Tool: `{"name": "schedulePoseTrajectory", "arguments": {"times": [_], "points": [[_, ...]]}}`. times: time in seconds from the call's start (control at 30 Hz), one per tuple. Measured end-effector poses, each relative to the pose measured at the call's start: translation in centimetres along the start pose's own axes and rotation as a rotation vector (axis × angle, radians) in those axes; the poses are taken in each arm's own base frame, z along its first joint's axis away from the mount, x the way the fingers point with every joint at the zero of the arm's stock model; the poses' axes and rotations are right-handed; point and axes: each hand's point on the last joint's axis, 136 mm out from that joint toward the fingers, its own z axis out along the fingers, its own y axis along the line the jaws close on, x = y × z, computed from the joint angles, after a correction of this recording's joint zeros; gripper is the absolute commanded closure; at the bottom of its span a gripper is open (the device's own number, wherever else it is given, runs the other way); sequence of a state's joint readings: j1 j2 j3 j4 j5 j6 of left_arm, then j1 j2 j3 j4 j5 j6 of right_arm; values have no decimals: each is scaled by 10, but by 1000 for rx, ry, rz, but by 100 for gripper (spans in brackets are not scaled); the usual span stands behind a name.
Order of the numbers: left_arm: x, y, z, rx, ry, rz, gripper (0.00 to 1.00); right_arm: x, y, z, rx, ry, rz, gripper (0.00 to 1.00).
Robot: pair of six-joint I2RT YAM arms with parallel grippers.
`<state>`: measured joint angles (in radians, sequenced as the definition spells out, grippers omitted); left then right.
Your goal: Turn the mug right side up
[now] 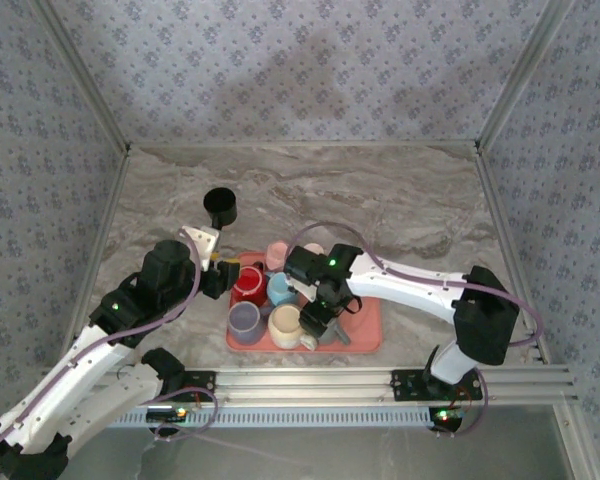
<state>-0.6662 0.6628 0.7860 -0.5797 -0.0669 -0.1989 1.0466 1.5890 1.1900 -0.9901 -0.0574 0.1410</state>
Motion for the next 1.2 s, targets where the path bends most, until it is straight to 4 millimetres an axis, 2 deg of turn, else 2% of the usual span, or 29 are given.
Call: {"name": "schedulePoseTrajectory", "arguments": {"times": [0.4,0.67,0.8,0.9,0.93,1.2], "points": [[0,0,0,0,0,0,45,4,3,18,-27,38,-2,17],[0,0,0,0,0,0,45,7,2,27,-31,47,-7,17],[0,0,0,0,0,0,45,7,2,26,-32,31,-14,23],[0,0,0,0,0,0,45,6,1,24,-27,12,-22,38],[0,0,0,0,0,0,45,5,1,23,-24,4,-21,40],[0,0,0,-1,0,0,45,8,-8,21,-14,-10,1,41]]}}
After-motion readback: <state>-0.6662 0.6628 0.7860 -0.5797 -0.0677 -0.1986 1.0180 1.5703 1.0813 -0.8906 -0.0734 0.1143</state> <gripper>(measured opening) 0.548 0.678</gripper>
